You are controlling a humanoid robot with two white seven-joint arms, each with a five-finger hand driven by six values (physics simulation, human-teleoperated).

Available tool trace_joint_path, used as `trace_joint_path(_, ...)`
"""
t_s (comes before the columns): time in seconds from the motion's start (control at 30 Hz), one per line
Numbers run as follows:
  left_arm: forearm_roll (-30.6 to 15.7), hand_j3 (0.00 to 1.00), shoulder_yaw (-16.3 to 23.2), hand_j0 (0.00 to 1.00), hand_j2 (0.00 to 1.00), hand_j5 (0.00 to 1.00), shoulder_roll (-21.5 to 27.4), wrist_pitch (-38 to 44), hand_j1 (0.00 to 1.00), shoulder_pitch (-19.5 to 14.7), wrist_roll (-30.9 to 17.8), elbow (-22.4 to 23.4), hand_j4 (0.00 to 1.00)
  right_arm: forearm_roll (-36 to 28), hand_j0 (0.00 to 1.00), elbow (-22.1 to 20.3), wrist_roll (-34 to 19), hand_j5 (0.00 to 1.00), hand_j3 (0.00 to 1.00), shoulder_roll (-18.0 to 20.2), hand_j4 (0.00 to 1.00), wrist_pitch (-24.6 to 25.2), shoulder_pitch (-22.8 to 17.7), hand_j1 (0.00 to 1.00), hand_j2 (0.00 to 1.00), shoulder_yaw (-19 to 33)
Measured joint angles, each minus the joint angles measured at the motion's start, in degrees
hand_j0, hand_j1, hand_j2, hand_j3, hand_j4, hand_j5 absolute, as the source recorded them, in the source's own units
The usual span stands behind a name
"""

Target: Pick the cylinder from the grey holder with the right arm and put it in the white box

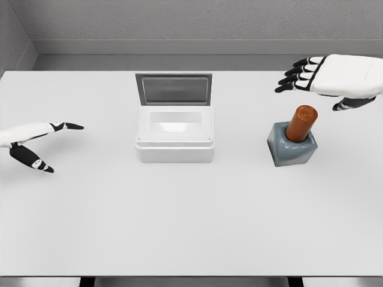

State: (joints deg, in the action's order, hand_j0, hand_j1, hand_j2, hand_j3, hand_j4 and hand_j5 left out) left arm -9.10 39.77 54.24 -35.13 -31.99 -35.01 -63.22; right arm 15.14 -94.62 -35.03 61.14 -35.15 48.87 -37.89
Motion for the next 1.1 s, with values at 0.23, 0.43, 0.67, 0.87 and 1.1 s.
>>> trace_joint_path(0.23, -1.55, 1.00, 1.34, 1.00, 1.00, 1.00, -0.42, 0.00, 1.00, -0.79, 0.73, 0.25, 1.00, -0.04, 1.00, 0.25, 0.00, 1.00, 1.00, 1.36, 1.00, -0.01, 0.09, 1.00, 1.00, 0.40)
trace_joint_path(0.43, -7.79, 1.00, 3.86, 1.00, 1.00, 1.00, -1.39, 0.00, 1.00, -2.02, 0.91, 0.41, 1.00, -0.09, 1.00, -0.17, 0.00, 1.00, 1.00, 3.81, 1.00, -0.01, -0.53, 1.00, 1.00, -0.61)
trace_joint_path(0.67, -24.16, 1.00, 5.27, 1.00, 1.00, 1.00, -4.81, 0.01, 1.00, -2.46, 0.11, -2.18, 1.00, -0.07, 1.00, -2.55, 0.00, 1.00, 1.00, 3.71, 1.00, 0.00, -0.18, 1.00, 1.00, -4.02)
trace_joint_path(0.87, -26.52, 1.00, 5.45, 1.00, 1.00, 1.00, -5.36, 3.19, 1.00, -3.43, 0.02, -0.72, 1.00, 0.03, 1.00, -2.23, 0.00, 1.00, 1.00, 1.67, 1.00, 0.01, 0.00, 1.00, 1.00, -5.13)
trace_joint_path(1.1, -25.31, 1.00, 5.46, 1.00, 1.00, 1.00, -11.11, 9.63, 1.00, -6.68, 0.01, 5.08, 1.00, 0.24, 1.00, 0.54, 0.00, 1.00, 1.00, -0.36, 1.00, 0.01, 0.09, 1.00, 1.00, -6.71)
